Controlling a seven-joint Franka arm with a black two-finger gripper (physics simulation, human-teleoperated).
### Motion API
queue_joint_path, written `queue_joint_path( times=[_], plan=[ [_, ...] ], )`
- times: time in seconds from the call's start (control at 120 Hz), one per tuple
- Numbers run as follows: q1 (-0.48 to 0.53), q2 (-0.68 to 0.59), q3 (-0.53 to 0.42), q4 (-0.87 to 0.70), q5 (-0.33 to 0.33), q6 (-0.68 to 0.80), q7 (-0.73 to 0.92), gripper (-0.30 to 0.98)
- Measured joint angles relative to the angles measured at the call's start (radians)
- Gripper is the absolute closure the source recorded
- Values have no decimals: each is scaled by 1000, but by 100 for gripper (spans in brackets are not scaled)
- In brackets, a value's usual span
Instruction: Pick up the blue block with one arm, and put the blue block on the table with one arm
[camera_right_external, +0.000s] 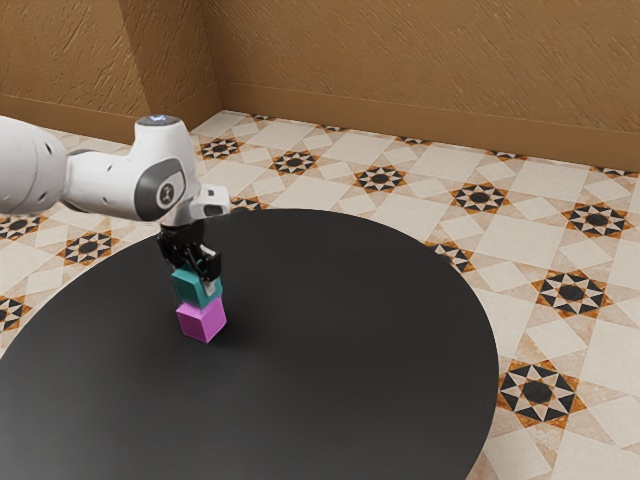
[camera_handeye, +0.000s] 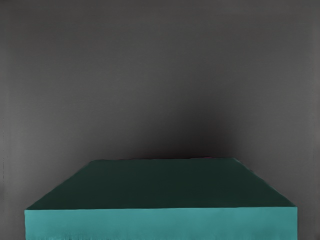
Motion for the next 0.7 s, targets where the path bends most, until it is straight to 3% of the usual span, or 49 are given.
queue_joint_path(
  times=[0.142, 0.317, 0.475, 0.7],
  plan=[
    [-11, -1, -1, 111, 14, -8, -4, 32],
    [-27, 231, -82, 424, 13, -41, -6, 31],
    [-27, 331, -106, 460, -6, -56, -8, 32],
    [-25, 331, -108, 461, -21, -68, -2, 14]
  ],
)
